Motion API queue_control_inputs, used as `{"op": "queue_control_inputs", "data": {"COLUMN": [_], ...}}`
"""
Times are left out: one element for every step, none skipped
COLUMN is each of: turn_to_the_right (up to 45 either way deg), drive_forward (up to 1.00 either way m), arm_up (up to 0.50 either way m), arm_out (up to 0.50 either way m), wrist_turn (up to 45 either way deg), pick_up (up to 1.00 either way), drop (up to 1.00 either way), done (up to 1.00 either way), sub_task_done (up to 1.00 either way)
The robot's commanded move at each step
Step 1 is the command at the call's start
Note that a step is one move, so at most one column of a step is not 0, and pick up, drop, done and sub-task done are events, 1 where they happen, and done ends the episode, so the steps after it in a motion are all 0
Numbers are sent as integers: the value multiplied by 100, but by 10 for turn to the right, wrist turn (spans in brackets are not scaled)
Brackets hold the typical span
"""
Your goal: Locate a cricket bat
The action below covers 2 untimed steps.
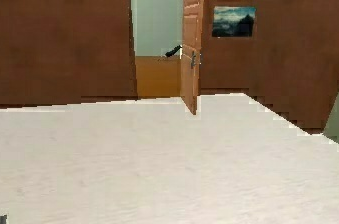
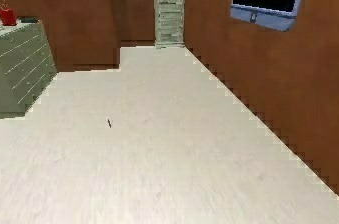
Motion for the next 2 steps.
{"op": "queue_control_inputs", "data": {"turn_to_the_right": [0, -30], "drive_forward": [100, 0], "arm_up": [0, 0], "arm_out": [0, 0], "wrist_turn": [0, 0], "pick_up": [0, 0], "drop": [0, 0], "done": [0, 0], "sub_task_done": [0, 0]}}
